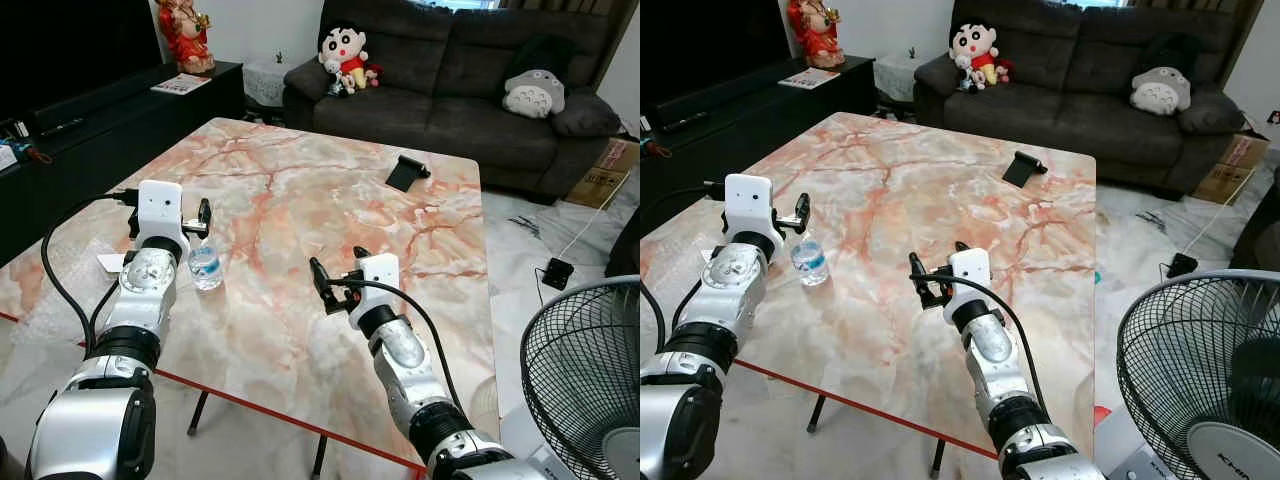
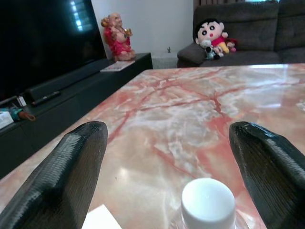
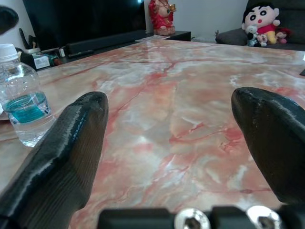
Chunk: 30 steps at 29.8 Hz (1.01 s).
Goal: Picking trash to rubbish bin
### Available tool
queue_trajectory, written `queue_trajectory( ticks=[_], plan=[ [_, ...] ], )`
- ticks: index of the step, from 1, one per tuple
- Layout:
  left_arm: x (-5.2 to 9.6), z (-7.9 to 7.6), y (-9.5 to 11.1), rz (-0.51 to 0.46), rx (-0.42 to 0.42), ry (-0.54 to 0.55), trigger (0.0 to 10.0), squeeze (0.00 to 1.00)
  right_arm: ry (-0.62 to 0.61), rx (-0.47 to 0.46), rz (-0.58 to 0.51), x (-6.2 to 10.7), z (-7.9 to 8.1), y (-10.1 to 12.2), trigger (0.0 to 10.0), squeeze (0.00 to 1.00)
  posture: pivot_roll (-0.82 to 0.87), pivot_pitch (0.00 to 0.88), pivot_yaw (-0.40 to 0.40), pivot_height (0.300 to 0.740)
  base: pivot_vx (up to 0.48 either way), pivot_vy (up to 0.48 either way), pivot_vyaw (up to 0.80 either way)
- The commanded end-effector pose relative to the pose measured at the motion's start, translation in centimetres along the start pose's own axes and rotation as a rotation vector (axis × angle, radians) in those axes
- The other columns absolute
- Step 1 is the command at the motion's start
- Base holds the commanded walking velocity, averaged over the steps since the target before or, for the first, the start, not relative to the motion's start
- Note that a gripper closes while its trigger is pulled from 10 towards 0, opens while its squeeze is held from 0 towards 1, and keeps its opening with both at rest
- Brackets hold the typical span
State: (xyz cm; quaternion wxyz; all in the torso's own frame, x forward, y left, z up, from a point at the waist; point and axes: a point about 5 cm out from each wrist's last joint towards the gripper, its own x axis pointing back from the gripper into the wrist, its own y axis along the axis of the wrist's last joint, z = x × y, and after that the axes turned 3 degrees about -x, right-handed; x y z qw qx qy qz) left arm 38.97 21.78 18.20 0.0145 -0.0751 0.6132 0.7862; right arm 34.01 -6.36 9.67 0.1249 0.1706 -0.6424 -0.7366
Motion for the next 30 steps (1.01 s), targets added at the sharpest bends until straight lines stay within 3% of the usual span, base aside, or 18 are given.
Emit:
queue_trajectory(
  ticks=[1, 13, 29, 30],
  plan=[
    [-0.4, -0.2, 0.7, -0.021, -0.003, -0.016, 10.0, 0.00, -0.001, 0.009, -0.010, 0.1, -0.1, 0.2, 10.0, 0.00, 0.00, 0.000, -0.034, 0.740, 0.000, 0.000, 0.00],
    [-0.4, -1.3, -0.1, 0.035, 0.058, -0.050, 10.0, 0.00, -0.008, 0.013, -0.005, 0.4, -0.2, 0.0, 10.0, 0.00, -0.02, 0.010, -0.034, 0.740, 0.000, 0.000, 0.00],
    [-0.4, -1.2, -0.7, 0.070, 0.061, -0.037, 10.0, 0.00, -0.008, 0.012, 0.001, 0.6, -0.2, -0.2, 10.0, 0.00, -0.02, 0.017, -0.037, 0.740, 0.000, 0.000, 0.00],
    [-0.4, -1.2, -0.6, 0.070, 0.062, -0.036, 5.6, 0.00, -0.007, 0.013, 0.002, 0.6, -0.2, -0.2, 10.0, 0.00, -0.02, 0.018, -0.038, 0.740, 0.000, 0.000, 0.00]
  ],
)
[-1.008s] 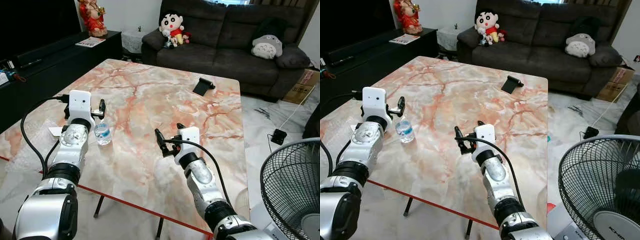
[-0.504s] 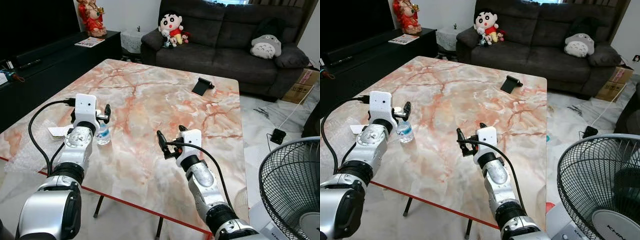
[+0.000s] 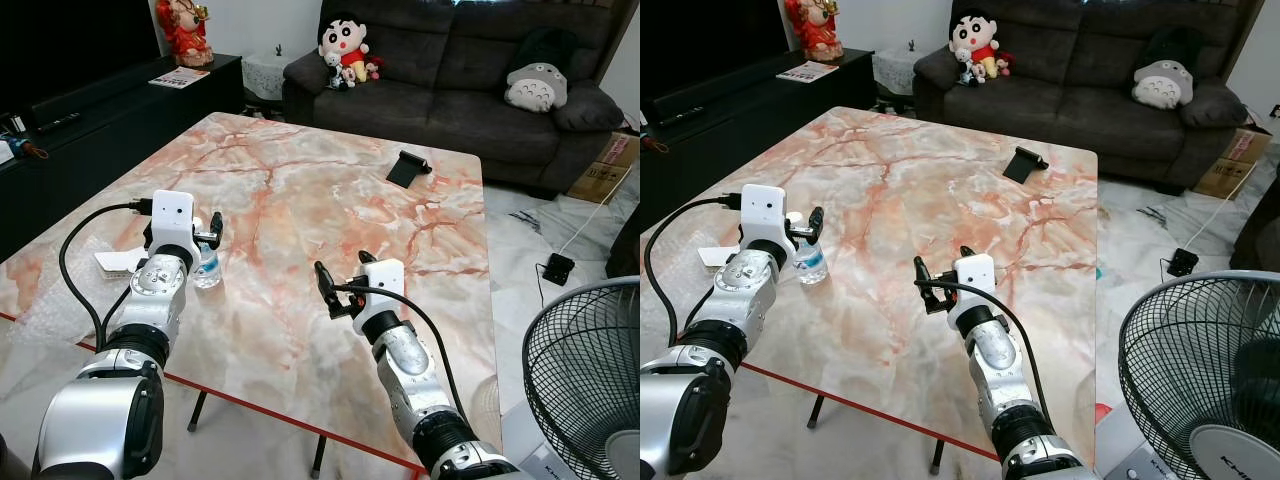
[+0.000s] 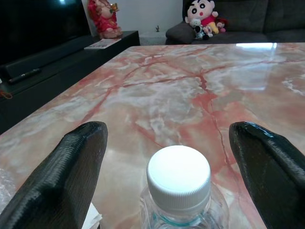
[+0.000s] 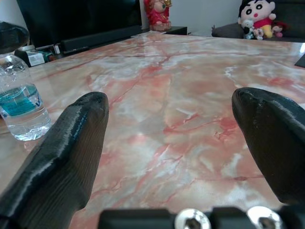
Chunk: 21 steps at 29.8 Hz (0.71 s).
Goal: Picking trash to rubbish bin
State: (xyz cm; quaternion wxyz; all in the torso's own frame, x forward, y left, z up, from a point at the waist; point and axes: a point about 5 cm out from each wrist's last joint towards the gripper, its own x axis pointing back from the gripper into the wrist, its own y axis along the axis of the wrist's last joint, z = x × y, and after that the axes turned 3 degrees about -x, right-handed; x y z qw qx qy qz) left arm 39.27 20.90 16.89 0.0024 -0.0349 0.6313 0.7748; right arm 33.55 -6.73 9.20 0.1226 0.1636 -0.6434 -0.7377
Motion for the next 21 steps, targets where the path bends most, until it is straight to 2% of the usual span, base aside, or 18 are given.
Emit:
queue_trajectory(
  ticks=[1, 2, 3, 4, 8, 9, 10, 21],
  plan=[
    [-0.30, 0.02, 0.47, -0.002, 0.021, 0.010, 4.7, 0.00, 0.007, 0.014, -0.004, -0.04, 0.02, 0.21, 10.0, 0.00, -0.02, 0.018, -0.038, 0.740, 0.000, 0.000, 0.00],
    [-0.30, 0.01, 0.48, -0.002, 0.022, 0.010, 4.7, 0.00, 0.007, 0.014, -0.004, -0.04, 0.02, 0.22, 10.0, 0.00, -0.02, 0.018, -0.038, 0.740, 0.000, 0.000, 0.00],
    [-0.30, 0.00, 0.48, -0.002, 0.023, 0.009, 3.3, 0.00, 0.008, 0.014, -0.004, -0.05, 0.02, 0.23, 10.0, 0.00, -0.02, 0.017, -0.038, 0.740, 0.000, 0.000, 0.00],
    [-0.30, 0.00, 0.48, -0.002, 0.023, 0.009, 3.3, 0.00, 0.008, 0.014, -0.004, -0.05, 0.02, 0.23, 10.0, 0.00, -0.02, 0.017, -0.038, 0.740, 0.000, 0.000, 0.00],
    [-0.30, -0.05, 0.48, -0.003, 0.027, 0.008, 1.6, 0.00, 0.007, 0.015, -0.003, -0.04, 0.01, 0.22, 10.0, 0.00, -0.02, 0.017, -0.039, 0.740, 0.000, 0.000, 0.00],
    [-0.30, -0.05, 0.48, -0.003, 0.027, 0.008, 1.6, 0.00, 0.007, 0.015, -0.003, -0.04, 0.01, 0.22, 10.0, 0.00, -0.02, 0.017, -0.039, 0.740, 0.000, 0.000, 0.00],
    [-0.30, -0.06, 0.48, -0.003, 0.027, 0.007, 0.0, 0.00, 0.007, 0.015, -0.002, -0.03, 0.01, 0.22, 10.0, 0.00, -0.02, 0.017, -0.039, 0.740, 0.000, 0.000, 0.00],
    [-0.26, -0.26, 0.27, 0.008, 0.033, -0.006, 0.0, 0.00, 0.009, 0.019, 0.003, -0.10, 0.09, 0.21, 10.0, 0.00, -0.02, 0.017, -0.037, 0.740, 0.000, 0.000, 0.00]
  ],
)
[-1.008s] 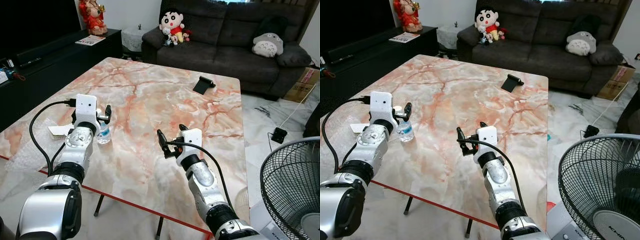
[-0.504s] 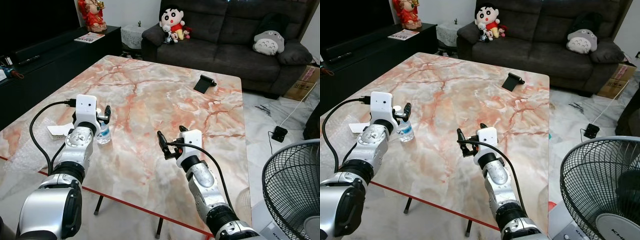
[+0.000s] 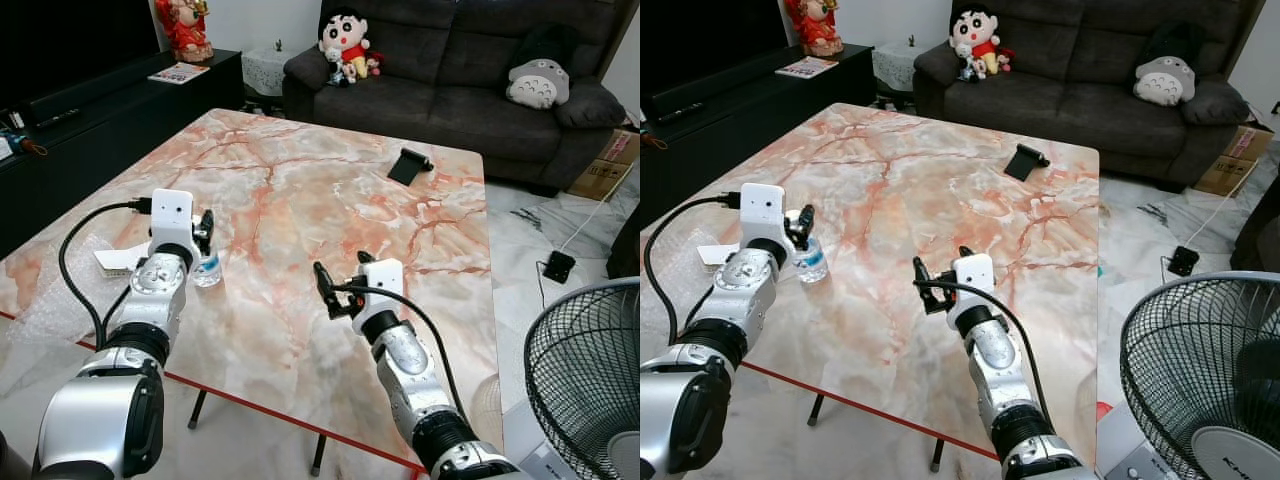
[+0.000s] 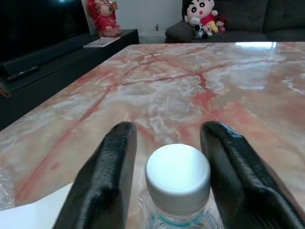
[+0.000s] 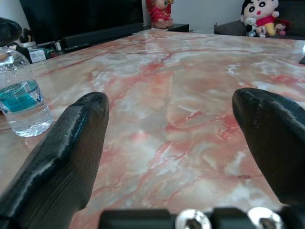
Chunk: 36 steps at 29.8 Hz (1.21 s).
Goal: Picking trash to rubbish bin
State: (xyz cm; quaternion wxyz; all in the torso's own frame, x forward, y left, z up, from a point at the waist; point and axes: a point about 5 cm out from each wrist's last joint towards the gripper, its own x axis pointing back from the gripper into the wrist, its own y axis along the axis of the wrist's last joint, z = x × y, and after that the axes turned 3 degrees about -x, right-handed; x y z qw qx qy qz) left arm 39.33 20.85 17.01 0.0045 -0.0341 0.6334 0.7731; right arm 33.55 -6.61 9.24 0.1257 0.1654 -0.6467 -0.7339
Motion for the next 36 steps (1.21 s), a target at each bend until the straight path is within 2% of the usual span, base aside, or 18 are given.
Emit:
queue_trajectory(
  ticks=[1, 13, 14, 17, 18, 20, 22, 23, 28, 36],
  plan=[
    [-0.2, -0.3, 0.1, 0.011, 0.028, -0.003, 0.0, 0.00, 0.002, 0.010, -0.001, 0.0, 0.0, 0.2, 10.0, 0.00, -0.02, 0.017, -0.037, 0.740, 0.000, 0.000, 0.00],
    [0.4, -1.0, -1.2, 0.047, 0.038, -0.023, 0.0, 0.00, 0.001, 0.010, 0.002, -0.1, 0.1, 0.2, 10.0, 0.00, -0.01, 0.013, -0.034, 0.740, 0.000, 0.000, 0.00],
    [0.9, -1.6, -2.1, 0.054, 0.030, -0.043, 0.0, 0.00, -0.001, 0.010, 0.003, -0.2, 0.1, 0.2, 10.0, 0.00, -0.01, 0.013, -0.033, 0.740, 0.000, 0.000, 0.00],
    [1.2, -1.8, -2.5, 0.050, 0.029, -0.043, 0.2, 0.00, -0.002, 0.009, 0.003, -0.2, 0.1, 0.2, 10.0, 0.00, -0.01, 0.009, -0.033, 0.740, 0.000, 0.000, 0.00],
    [1.3, -1.6, -2.1, 0.012, 0.037, -0.016, 10.0, 0.00, -0.001, 0.009, 0.001, -0.3, 0.1, 0.3, 10.0, 0.00, -0.01, 0.009, -0.033, 0.740, 0.000, 0.000, 0.00],
    [1.3, -1.5, -1.8, -0.021, 0.053, -0.002, 10.0, 0.00, -0.002, 0.008, -0.003, -0.3, 0.1, 0.3, 10.0, 0.00, 0.00, 0.005, -0.031, 0.740, 0.000, 0.000, 0.00],
    [1.6, -1.4, -0.7, -0.119, 0.090, 0.013, 10.0, 0.00, -0.009, 0.003, -0.021, -0.6, 0.1, 0.8, 10.0, 0.00, -0.01, 0.001, -0.027, 0.740, 0.000, 0.000, 0.00],
    [1.6, -1.4, -0.7, -0.119, 0.090, 0.013, 10.0, 0.00, -0.009, 0.003, -0.021, -0.6, 0.1, 0.8, 10.0, 0.00, -0.01, 0.001, -0.027, 0.740, 0.000, 0.000, 0.00],
    [2.6, -1.1, 0.4, -0.244, 0.106, 0.055, 10.0, 0.00, -0.013, 0.001, -0.062, -1.1, 0.2, 1.8, 10.0, 0.00, 0.00, 0.000, -0.023, 0.740, 0.000, 0.000, 0.00],
    [3.8, -1.2, 0.5, -0.280, 0.083, 0.072, 10.0, 0.00, -0.025, 0.001, -0.110, -1.7, 0.1, 3.0, 10.0, 0.00, 0.00, 0.000, -0.015, 0.740, 0.000, 0.000, 0.00]
  ],
)
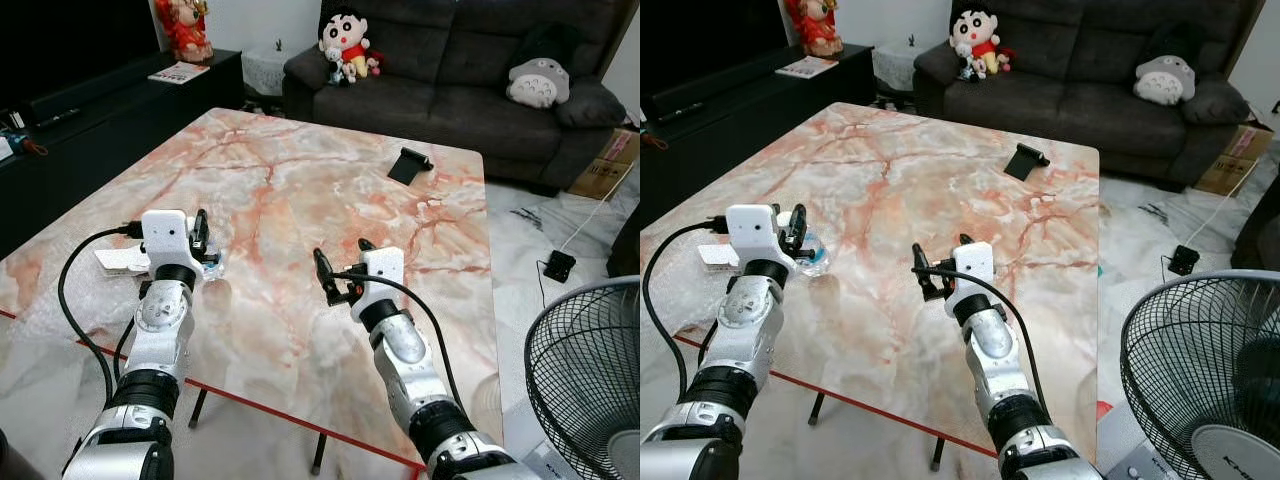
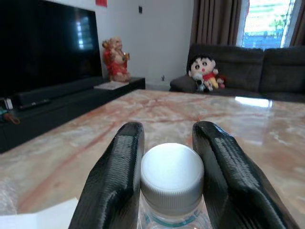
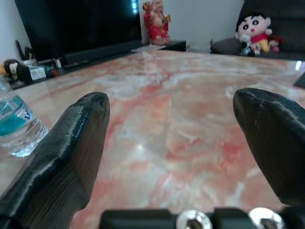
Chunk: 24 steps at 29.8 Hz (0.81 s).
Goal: Picking trash to rubbish bin
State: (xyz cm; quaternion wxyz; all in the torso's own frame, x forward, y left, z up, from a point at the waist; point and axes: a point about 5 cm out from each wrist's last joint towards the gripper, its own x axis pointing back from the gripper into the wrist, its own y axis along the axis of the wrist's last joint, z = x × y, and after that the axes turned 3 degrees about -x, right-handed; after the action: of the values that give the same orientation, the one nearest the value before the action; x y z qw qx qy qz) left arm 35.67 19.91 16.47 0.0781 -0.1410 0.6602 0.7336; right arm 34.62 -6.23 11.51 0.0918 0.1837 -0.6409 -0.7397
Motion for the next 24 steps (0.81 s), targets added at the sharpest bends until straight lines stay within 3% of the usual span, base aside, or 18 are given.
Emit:
queue_trajectory(
  ticks=[1, 7, 16, 24],
  plan=[
    [0.3, -0.6, 0.6, -0.034, -0.017, -0.012, 10.0, 0.00, -0.012, 0.002, -0.036, -0.5, -0.1, 0.9, 10.0, 0.00, 0.00, 0.000, -0.013, 0.740, 0.000, 0.000, 0.00],
    [1.1, -1.5, 1.2, -0.073, -0.055, -0.034, 10.0, 0.00, -0.041, -0.005, -0.056, -0.7, -0.3, 1.3, 10.0, 0.00, 0.00, 0.000, -0.003, 0.740, 0.000, 0.000, 0.00],
    [1.2, -3.5, 2.3, -0.138, -0.130, -0.095, 10.0, 0.00, -0.065, -0.011, -0.074, -0.7, -0.7, 1.6, 10.0, 0.00, -0.02, 0.000, 0.012, 0.740, 0.000, 0.000, 0.00],
    [1.4, -3.4, 2.4, -0.134, -0.146, -0.093, 10.0, 0.00, -0.073, -0.010, -0.072, -0.5, -0.8, 1.4, 10.0, 0.00, -0.01, 0.000, 0.013, 0.740, 0.000, 0.000, 0.00]
  ],
)
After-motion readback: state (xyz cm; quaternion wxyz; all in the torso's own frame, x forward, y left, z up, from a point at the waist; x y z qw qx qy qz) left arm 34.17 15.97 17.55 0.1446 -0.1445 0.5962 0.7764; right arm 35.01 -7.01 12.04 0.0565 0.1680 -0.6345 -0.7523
